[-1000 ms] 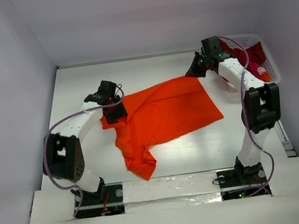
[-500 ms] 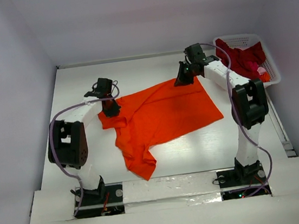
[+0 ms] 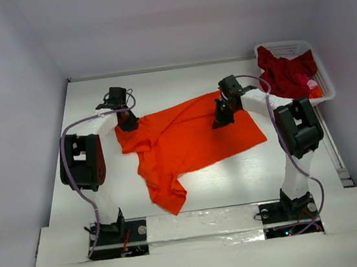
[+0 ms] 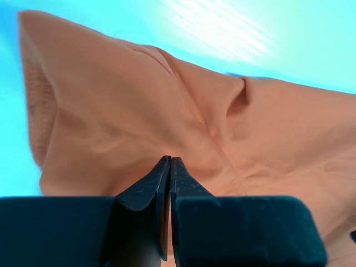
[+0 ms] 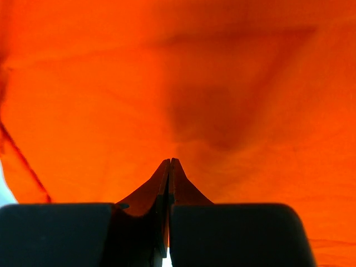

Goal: Fold and stack the t-shirts
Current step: Fold the flattened tshirt in 1/3 of the way

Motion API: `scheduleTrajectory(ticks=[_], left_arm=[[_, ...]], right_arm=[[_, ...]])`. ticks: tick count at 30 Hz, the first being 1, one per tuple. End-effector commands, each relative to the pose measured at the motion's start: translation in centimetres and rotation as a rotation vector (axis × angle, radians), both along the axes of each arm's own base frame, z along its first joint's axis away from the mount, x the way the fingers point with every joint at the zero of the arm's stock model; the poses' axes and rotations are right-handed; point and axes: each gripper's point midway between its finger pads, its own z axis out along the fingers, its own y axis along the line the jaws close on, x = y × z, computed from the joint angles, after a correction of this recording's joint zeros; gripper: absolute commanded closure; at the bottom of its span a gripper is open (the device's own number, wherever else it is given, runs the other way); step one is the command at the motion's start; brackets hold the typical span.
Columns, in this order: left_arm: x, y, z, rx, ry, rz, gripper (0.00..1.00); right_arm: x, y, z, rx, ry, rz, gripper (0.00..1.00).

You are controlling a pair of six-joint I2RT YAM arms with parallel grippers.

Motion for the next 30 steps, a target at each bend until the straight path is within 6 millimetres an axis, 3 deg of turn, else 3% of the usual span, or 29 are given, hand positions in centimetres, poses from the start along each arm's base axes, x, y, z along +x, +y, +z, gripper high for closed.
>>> scheduleTrajectory(ticks=[1,13,24,30], left_arm=[[0.3,-0.5,-0.8,-0.030,0.009,-0.007,1.00],[-1.0,0.0,-5.7,-0.002,0.096,-0.001,1.00],[0.1,-0.1,-6.3,0.010,0.105,-0.011,1.00],[0.6,-0.3,-6.6,0.009,0.112,-0.036,1.00]], right_arm=[[0.3,1.0,1.9,0.014,-0.099,0.032,1.00],[-2.5,0.5,-0.5,0.024,-0.053,-0.008,1.00],[-5.8,0.1,-2.8,0.021,-0.009,-0.009,1.00],[-6.6,-0.4,-3.3,0.015,-0.001,-0.026,1.00]])
